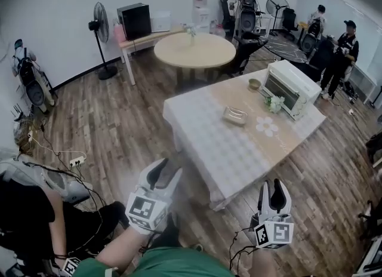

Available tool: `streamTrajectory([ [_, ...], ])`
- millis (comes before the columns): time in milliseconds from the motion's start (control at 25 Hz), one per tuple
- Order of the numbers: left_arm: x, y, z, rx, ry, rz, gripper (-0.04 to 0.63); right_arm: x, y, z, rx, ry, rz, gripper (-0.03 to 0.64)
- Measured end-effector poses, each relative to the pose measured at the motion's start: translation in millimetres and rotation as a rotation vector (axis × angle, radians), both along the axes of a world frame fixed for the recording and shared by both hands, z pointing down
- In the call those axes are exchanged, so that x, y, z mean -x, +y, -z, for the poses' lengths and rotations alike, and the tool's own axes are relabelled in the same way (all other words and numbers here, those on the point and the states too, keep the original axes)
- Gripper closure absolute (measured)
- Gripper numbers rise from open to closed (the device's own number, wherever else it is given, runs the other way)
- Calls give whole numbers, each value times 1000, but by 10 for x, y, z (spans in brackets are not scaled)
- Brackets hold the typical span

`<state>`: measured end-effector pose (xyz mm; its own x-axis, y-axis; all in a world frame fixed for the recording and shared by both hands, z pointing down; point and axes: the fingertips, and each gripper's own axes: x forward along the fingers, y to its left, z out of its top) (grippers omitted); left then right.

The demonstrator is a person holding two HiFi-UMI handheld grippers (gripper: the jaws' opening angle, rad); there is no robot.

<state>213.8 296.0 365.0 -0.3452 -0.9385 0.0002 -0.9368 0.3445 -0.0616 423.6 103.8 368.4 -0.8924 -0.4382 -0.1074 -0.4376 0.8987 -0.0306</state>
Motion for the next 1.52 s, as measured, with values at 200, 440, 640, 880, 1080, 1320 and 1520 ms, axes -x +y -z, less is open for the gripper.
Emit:
streamTrajectory([
  [200, 480, -123, -164, -11, 35, 14, 391, 440, -195, -105, 3, 17, -4, 479],
  [440, 1366, -284, -237, -35, 86, 16, 391, 1256, -388, -76, 20, 26, -16, 472],
  [640, 2259, -238, -264, -53, 109, 35, 391, 2132, -433, 21, 25, 17, -15, 472],
  [880, 3179, 10, -336, -69, 135, 66, 393, 3026, -330, 29, 27, 40, -12, 472],
  [1080, 3641, 120, -448, -74, 166, 73, 393, 3455, -312, -51, 48, 66, -24, 472],
  [1320, 3919, -33, -559, -70, 203, 34, 394, 3751, -389, -124, 66, 83, -38, 474],
  [1520, 4122, -303, -578, -56, 195, 18, 399, 3973, -589, -185, 90, 76, -47, 474],
])
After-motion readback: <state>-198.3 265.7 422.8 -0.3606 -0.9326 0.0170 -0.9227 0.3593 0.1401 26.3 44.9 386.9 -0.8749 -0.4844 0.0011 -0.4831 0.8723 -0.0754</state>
